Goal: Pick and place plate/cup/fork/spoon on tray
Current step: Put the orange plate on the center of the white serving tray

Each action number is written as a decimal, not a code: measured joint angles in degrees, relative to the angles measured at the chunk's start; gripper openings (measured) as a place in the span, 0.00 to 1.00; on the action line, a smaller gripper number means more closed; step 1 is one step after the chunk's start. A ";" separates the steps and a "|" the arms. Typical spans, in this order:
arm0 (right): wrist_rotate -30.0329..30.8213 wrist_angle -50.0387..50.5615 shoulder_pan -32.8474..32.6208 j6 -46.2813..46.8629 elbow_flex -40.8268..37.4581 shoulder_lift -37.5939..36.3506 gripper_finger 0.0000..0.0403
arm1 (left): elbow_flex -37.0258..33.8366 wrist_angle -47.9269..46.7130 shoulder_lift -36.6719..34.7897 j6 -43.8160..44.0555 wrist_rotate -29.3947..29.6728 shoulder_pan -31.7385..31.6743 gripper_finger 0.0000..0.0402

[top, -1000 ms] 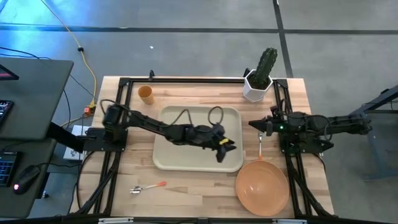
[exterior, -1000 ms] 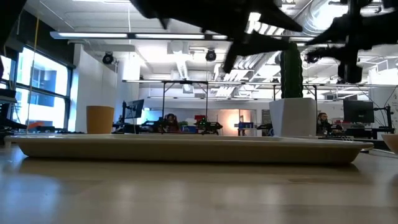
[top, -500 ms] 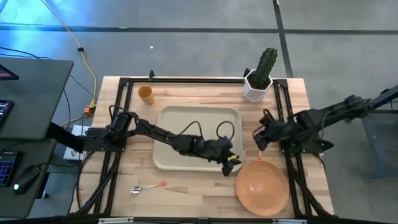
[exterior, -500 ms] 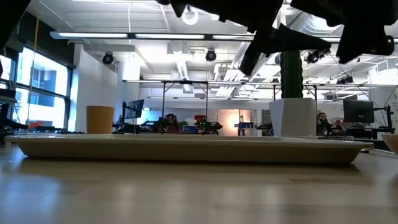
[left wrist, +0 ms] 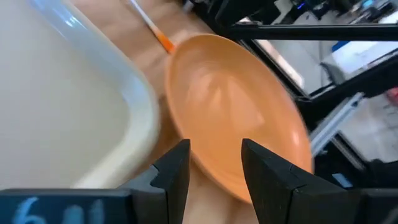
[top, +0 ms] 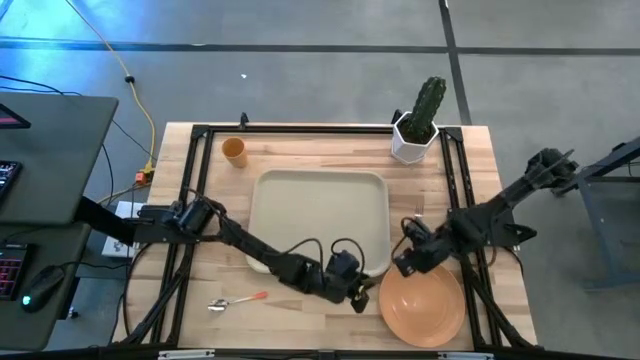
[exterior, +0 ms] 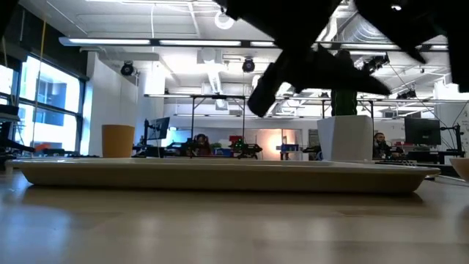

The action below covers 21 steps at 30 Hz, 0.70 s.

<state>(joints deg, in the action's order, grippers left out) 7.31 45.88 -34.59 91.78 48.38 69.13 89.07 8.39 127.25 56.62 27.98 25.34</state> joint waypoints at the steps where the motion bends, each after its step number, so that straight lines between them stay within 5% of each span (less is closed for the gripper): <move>1: 0.17 -0.59 -1.18 1.48 0.00 0.68 0.20 | 0.65 0.31 0.73 0.42 0.00 0.17 0.33; 10: 0.11 9.36 -8.64 4.46 0.00 3.33 0.20 | 12.55 -3.28 10.35 -4.88 -0.20 0.70 0.33; 15: -0.19 9.38 -11.92 9.99 0.00 3.30 0.20 | 19.34 -15.30 13.06 1.39 -1.33 0.60 0.31; 21: 2.10 8.81 -14.79 13.82 0.00 3.29 0.20 | 22.47 -19.18 13.62 5.15 -2.30 0.10 0.29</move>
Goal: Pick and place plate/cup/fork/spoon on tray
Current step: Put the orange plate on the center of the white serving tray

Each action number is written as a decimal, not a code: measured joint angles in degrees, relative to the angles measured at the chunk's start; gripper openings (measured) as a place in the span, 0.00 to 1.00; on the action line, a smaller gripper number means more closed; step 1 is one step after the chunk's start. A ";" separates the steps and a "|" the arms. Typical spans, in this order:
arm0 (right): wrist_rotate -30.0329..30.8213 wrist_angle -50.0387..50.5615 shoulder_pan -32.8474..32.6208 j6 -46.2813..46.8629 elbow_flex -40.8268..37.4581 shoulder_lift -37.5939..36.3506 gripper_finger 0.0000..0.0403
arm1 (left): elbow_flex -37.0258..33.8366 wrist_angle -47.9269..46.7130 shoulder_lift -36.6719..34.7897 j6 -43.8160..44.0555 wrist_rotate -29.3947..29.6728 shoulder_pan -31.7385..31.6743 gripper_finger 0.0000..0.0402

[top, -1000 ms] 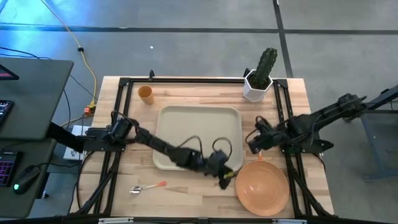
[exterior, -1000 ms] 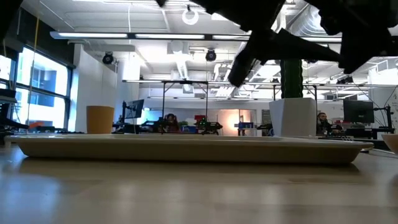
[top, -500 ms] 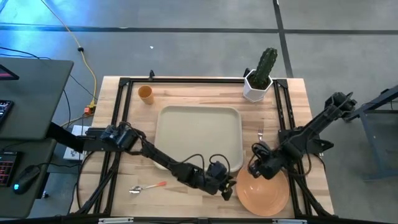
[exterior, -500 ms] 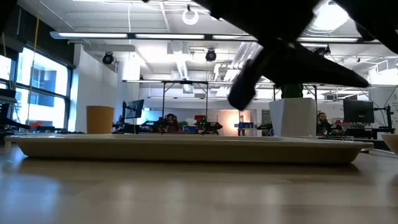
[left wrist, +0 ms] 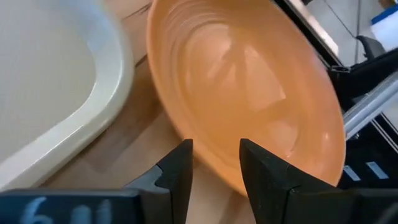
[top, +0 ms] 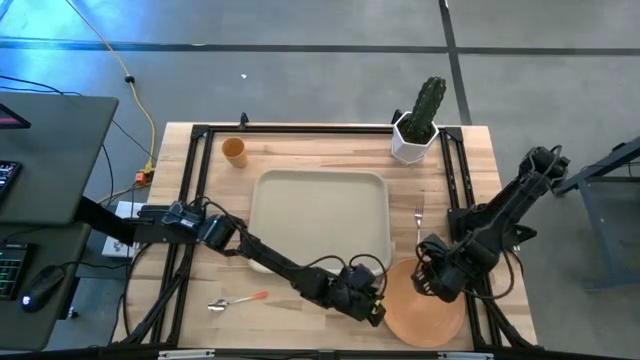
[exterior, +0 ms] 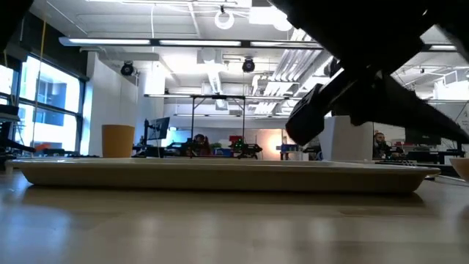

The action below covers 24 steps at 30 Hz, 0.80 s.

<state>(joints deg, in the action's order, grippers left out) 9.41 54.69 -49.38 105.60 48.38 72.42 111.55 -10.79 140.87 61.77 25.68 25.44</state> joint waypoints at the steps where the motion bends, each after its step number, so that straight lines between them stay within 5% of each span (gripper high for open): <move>1: 0.00 -0.14 -0.46 0.39 0.00 0.00 0.20 | 0.00 -0.88 0.01 1.57 -0.21 -0.21 0.29; 24: 4.22 -0.39 -3.72 1.97 0.00 -0.04 0.20 | 0.00 0.08 1.45 12.31 -8.92 -3.68 0.26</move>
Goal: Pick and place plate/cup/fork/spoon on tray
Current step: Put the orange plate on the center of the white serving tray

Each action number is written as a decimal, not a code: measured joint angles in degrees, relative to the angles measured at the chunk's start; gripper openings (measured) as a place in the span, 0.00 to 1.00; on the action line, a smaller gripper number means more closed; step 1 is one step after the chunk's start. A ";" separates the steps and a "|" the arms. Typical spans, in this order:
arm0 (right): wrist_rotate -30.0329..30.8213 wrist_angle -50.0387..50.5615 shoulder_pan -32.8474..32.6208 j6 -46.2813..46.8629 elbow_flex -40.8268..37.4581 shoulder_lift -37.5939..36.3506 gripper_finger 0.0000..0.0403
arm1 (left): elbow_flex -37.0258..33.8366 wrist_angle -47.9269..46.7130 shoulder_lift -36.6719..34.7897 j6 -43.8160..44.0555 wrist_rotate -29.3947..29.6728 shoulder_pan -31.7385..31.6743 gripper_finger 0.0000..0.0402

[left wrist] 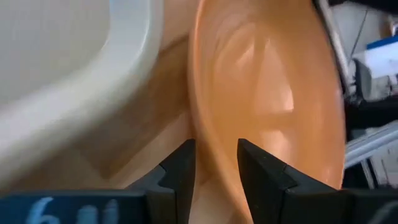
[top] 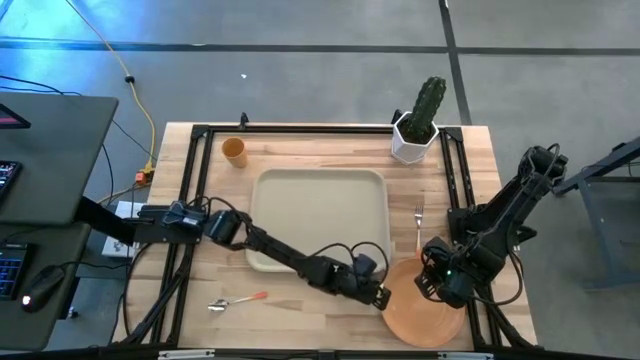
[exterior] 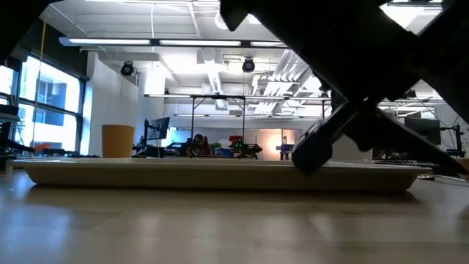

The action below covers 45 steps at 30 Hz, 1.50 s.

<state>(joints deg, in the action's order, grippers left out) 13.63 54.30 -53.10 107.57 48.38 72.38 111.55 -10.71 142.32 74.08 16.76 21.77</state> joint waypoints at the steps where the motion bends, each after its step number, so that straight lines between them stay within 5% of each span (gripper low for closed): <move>1: 0.00 0.02 0.00 0.00 0.00 0.00 0.20 | 0.00 -0.72 0.02 -0.19 0.28 0.25 0.26; 22: 2.19 -0.82 -0.39 0.20 0.00 0.00 0.20 | -0.07 -3.01 0.36 -4.03 -7.25 -0.42 0.01; 39: 11.29 -0.62 1.46 2.99 -0.03 0.03 0.20 | -0.07 -30.97 -17.33 -21.14 0.29 -5.13 0.00; 41: 16.02 -1.88 3.16 -0.32 -0.41 0.05 0.19 | -0.08 -34.43 -18.90 -24.11 -0.12 -6.93 0.00; 44: 12.88 -3.85 10.15 -20.46 3.21 -2.76 0.19 | -0.04 -38.86 -20.58 -29.89 -0.75 -9.79 0.00; 45: 16.65 -3.01 10.85 -24.22 4.92 -3.92 0.19 | -0.27 -41.23 -21.55 -31.34 -1.04 -10.77 0.00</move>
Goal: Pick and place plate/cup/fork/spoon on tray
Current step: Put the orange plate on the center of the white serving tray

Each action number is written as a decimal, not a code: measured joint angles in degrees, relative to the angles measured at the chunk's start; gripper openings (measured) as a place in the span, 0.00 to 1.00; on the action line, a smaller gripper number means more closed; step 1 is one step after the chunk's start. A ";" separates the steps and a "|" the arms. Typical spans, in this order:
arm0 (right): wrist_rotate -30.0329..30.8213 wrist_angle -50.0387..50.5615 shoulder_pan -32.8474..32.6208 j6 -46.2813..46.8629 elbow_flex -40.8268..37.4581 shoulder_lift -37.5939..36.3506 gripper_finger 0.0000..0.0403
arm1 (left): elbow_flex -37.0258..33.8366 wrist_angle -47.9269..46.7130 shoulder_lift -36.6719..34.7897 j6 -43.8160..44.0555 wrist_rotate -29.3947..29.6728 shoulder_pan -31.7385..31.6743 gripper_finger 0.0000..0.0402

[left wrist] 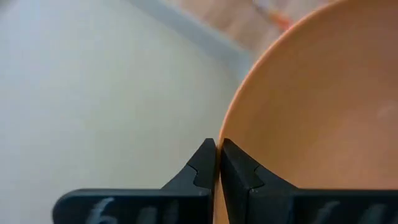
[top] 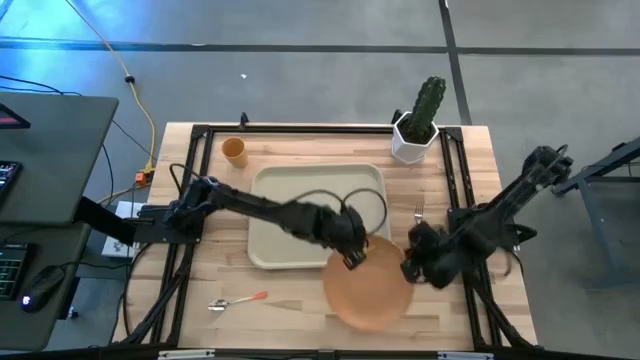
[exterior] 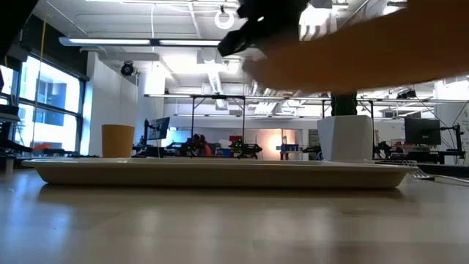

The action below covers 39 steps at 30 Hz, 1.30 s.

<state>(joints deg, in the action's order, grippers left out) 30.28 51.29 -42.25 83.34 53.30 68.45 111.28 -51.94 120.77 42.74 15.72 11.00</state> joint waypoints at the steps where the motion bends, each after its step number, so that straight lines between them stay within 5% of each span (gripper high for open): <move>1: 5.36 2.46 0.00 0.08 0.51 -0.98 0.19 | -0.30 -1.10 -0.59 -1.27 0.25 -1.08 0.00; 8: 0.58 0.35 6.51 -14.34 2.92 -11.89 0.18 | -8.28 2.76 -5.45 -6.14 -2.89 -9.49 0.00; 20: 5.40 3.02 19.09 -26.07 -4.75 -23.00 0.18 | -12.34 0.22 -11.77 -15.09 -5.29 -23.02 0.00; 22: 0.75 -0.96 23.30 -29.12 -7.61 -23.50 0.18 | -16.01 3.10 -11.11 -20.27 -1.93 -24.43 0.00; 29: -17.33 -22.13 36.29 -39.21 -12.68 -22.15 0.18 | -27.67 10.21 -13.63 -15.79 -10.32 -27.31 0.00; 39: -21.99 -18.90 45.98 -42.88 -14.08 -17.17 0.18 | -33.31 8.18 -13.66 -15.99 -11.75 -28.93 0.01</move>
<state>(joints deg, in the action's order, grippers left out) 8.28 32.39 3.73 40.47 39.22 51.28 77.96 -43.76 107.12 26.75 3.98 -17.93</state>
